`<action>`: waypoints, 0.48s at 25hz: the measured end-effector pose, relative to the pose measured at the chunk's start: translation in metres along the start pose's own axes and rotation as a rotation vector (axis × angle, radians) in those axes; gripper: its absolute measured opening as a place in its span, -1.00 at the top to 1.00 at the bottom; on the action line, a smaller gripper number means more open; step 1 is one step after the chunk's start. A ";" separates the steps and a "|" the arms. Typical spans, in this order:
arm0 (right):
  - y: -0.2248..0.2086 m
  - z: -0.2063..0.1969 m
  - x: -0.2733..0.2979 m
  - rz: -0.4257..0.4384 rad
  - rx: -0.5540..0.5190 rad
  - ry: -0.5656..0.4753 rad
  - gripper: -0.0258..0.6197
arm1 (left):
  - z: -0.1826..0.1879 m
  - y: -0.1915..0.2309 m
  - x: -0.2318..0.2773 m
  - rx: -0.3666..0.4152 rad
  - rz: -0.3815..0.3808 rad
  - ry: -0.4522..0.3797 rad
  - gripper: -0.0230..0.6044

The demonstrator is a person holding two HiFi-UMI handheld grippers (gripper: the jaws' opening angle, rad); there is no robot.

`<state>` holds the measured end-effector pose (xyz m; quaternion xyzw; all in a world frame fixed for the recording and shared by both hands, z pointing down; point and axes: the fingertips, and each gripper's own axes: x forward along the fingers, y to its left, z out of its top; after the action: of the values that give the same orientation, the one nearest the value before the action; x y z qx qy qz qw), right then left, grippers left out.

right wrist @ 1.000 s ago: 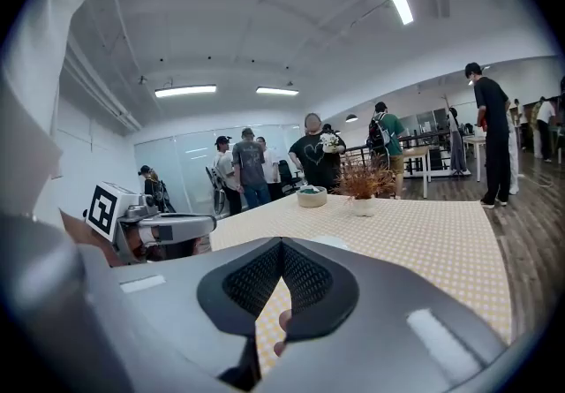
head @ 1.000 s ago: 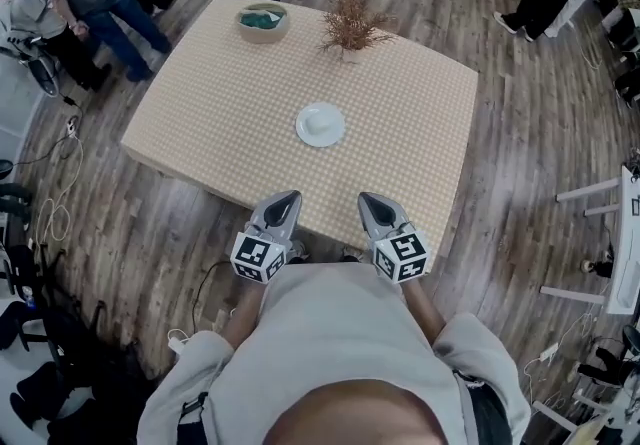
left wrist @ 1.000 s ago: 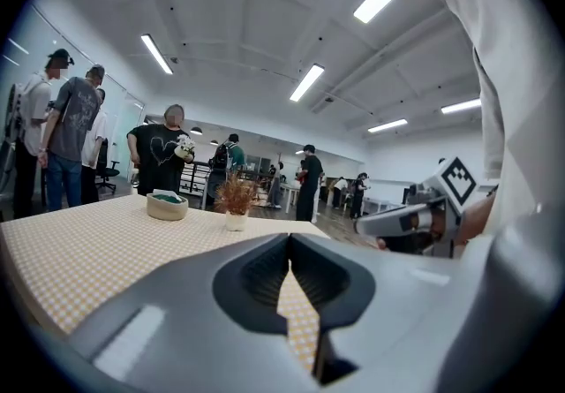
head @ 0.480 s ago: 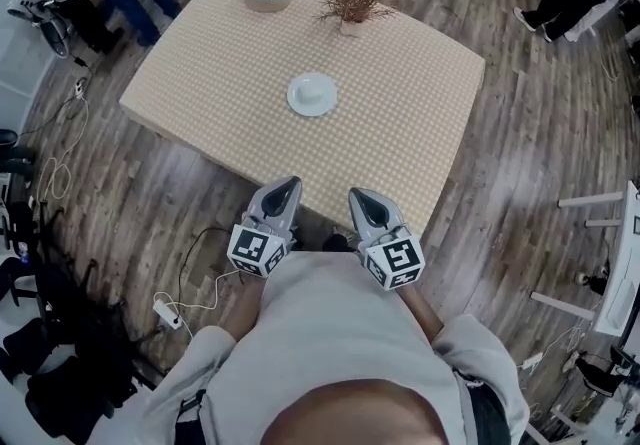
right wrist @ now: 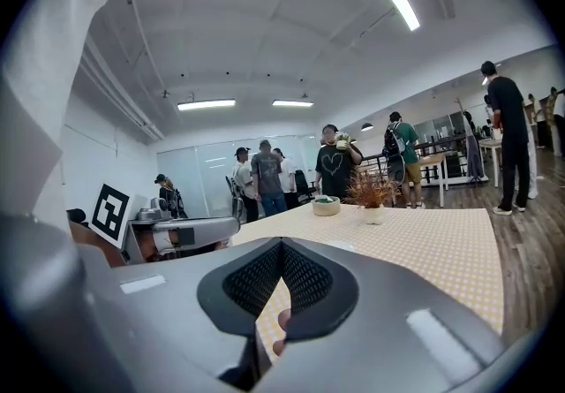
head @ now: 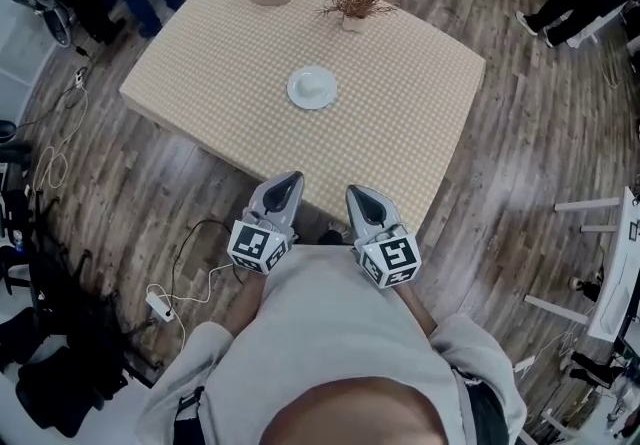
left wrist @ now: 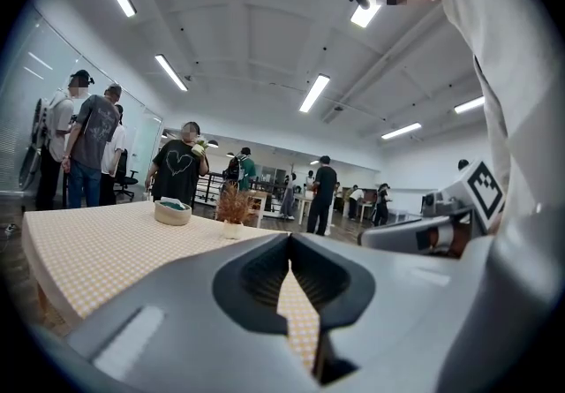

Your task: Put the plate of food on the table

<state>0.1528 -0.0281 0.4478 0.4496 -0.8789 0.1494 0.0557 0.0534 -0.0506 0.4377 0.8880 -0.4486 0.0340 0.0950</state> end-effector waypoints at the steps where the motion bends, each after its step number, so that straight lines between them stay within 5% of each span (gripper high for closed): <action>1: 0.000 0.002 0.001 0.000 -0.003 -0.005 0.93 | 0.001 0.001 0.001 0.002 0.001 -0.003 0.90; 12: -0.015 0.000 0.006 -0.022 -0.017 0.000 0.93 | 0.001 0.001 0.012 0.003 -0.008 -0.005 0.90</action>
<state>0.1611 -0.0411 0.4521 0.4588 -0.8751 0.1411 0.0612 0.0593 -0.0607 0.4388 0.8900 -0.4454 0.0319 0.0925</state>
